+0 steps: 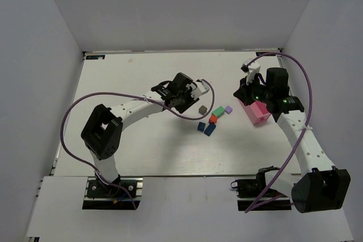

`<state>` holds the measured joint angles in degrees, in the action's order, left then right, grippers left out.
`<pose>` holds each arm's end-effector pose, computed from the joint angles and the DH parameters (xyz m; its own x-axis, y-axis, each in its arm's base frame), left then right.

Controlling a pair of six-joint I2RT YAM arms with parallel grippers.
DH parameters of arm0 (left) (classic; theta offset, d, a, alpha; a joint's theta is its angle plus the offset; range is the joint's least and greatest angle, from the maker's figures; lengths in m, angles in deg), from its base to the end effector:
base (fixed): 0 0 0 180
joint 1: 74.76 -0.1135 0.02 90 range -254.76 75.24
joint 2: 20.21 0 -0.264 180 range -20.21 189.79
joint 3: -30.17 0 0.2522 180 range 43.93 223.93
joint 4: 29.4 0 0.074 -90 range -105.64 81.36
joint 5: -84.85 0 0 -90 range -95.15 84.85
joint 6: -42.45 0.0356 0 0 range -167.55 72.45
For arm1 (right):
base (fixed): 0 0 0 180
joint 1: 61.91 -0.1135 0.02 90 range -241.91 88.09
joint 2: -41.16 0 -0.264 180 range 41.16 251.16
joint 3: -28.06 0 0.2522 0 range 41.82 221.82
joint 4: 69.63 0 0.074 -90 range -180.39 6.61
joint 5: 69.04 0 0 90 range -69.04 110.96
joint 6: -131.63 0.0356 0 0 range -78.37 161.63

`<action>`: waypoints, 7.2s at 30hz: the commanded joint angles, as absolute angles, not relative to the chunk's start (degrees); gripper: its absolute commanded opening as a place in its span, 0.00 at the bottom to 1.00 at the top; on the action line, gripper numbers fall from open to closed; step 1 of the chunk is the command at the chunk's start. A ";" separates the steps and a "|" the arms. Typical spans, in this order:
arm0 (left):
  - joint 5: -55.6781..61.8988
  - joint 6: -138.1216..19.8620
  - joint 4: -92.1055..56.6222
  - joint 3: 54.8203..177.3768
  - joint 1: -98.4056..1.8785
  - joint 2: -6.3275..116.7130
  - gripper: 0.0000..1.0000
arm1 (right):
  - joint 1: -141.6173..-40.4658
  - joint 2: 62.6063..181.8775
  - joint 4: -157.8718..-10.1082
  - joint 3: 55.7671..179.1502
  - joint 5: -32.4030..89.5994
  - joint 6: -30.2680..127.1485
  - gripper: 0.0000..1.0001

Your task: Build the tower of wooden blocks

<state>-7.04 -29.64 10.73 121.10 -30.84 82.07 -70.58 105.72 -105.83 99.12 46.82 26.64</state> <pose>0.2829 -0.2708 0.2361 -0.3276 0.7422 -0.5847 0.8189 0.5317 0.2161 0.2441 0.0529 0.3279 -0.3412 -0.2875 -0.8950 -0.6195 0.7848 -0.0159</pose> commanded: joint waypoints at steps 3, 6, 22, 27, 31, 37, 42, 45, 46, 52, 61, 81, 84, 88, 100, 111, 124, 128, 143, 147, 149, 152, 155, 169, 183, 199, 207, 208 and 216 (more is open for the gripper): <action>6.26 -19.08 20.91 126.36 -35.29 85.95 0.15 | -71.05 104.71 -103.87 98.86 47.41 27.03 0.00; 10.84 -15.74 20.40 125.85 -37.58 86.49 0.15 | -71.06 104.79 -104.05 98.78 47.76 26.86 0.00; 19.37 -1.85 17.77 126.91 -40.57 92.11 0.17 | -71.67 104.97 -104.05 98.69 48.29 26.51 0.00; 18.32 0.09 15.48 123.38 -40.57 91.58 0.21 | -71.76 105.06 -103.87 98.78 48.38 26.42 0.00; 17.17 0.61 14.95 122.77 -40.57 91.58 0.24 | -71.85 105.06 -103.96 98.78 48.55 26.51 0.00; 15.07 1.14 13.72 122.16 -39.52 91.06 0.30 | -71.84 104.80 -104.14 98.78 48.64 26.33 0.00; 14.01 1.14 12.14 121.10 -39.52 91.06 0.40 | -71.85 104.97 -104.14 98.60 48.55 26.33 0.00; 13.48 1.14 12.14 121.10 -39.52 91.06 0.46 | -72.02 105.06 -104.22 98.69 48.56 26.33 0.00; 12.96 1.14 12.14 121.10 -39.52 91.06 0.47 | -72.02 105.06 -104.22 98.60 48.38 26.33 0.00; 12.43 1.14 10.99 119.34 -39.52 89.22 0.87 | -72.02 104.97 -104.40 98.78 48.47 26.33 0.00; 11.11 -1.40 11.87 119.34 -39.00 82.10 1.00 | -72.20 104.44 -105.19 98.51 49.69 24.66 0.06; -4.89 -45.00 2.58 92.90 -40.30 32.54 0.64 | -90.56 124.38 -106.60 101.85 36.17 17.54 0.52; -5.41 -44.47 2.03 90.34 -40.31 26.47 0.72 | -92.58 128.42 -105.02 104.74 29.95 18.42 0.64; -3.66 -44.47 0.53 88.40 -40.31 23.91 0.72 | -93.99 134.76 -104.49 108.44 25.27 18.95 0.66; -1.90 -43.95 1.68 88.40 -40.31 26.98 0.74 | -94.87 143.38 -106.50 115.91 27.10 18.60 0.67; 0.38 -43.95 1.68 88.40 -40.31 26.46 0.76 | -94.87 148.64 -107.56 118.46 26.58 17.46 0.61; 1.44 -43.95 1.68 88.40 -40.31 26.46 0.79 | -94.78 150.85 -108.44 119.08 27.28 15.70 0.43; 1.44 -43.95 1.68 88.40 -40.31 26.46 0.80 | -94.87 150.15 -109.41 119.43 30.00 12.46 0.32; 2.50 -43.95 1.68 88.40 -40.31 26.46 0.81 | -95.84 150.94 -114.68 124.52 41.17 -4.78 0.15; 2.50 -43.95 1.68 88.40 -40.31 26.46 0.81 | -96.10 153.65 -117.76 126.99 44.77 -9.60 0.15; 2.50 -43.95 1.68 88.40 -40.31 26.46 0.81 | -96.63 154.27 -118.55 127.69 45.13 -10.67 0.15; 2.50 -43.95 1.68 88.40 -40.31 26.46 0.82 | -97.24 155.85 -118.64 128.84 44.34 -11.63 0.15; 2.50 -43.95 1.68 88.40 -40.31 26.46 0.82 | -97.86 156.91 -118.90 129.63 43.63 -12.51 0.15; 3.02 -44.47 1.15 88.40 -40.31 25.93 0.84 | -99.27 160.07 -118.55 132.53 41.00 -16.12 0.18; 3.02 -44.47 1.15 88.40 -40.31 25.93 0.84 | -99.09 161.48 -119.52 133.23 39.15 -18.14 0.22; 3.02 -44.47 1.15 88.40 -40.31 25.93 0.84 | -99.44 161.22 -121.36 133.05 40.38 -18.32 0.25; 3.02 -44.47 1.15 88.40 -40.31 25.93 0.84 | -99.53 161.66 -122.15 133.67 41.00 -17.61 0.26; 3.02 -44.47 1.15 88.40 -40.31 25.93 0.84 | -99.44 161.75 -122.15 133.67 41.08 -17.70 0.26; 3.02 -44.47 1.15 88.40 -40.31 25.93 0.84 | -99.80 161.92 -122.24 133.67 41.00 -17.52 0.31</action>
<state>1.99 -44.00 1.90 88.48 -40.11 26.88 -99.30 160.64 -119.95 132.39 40.42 -17.51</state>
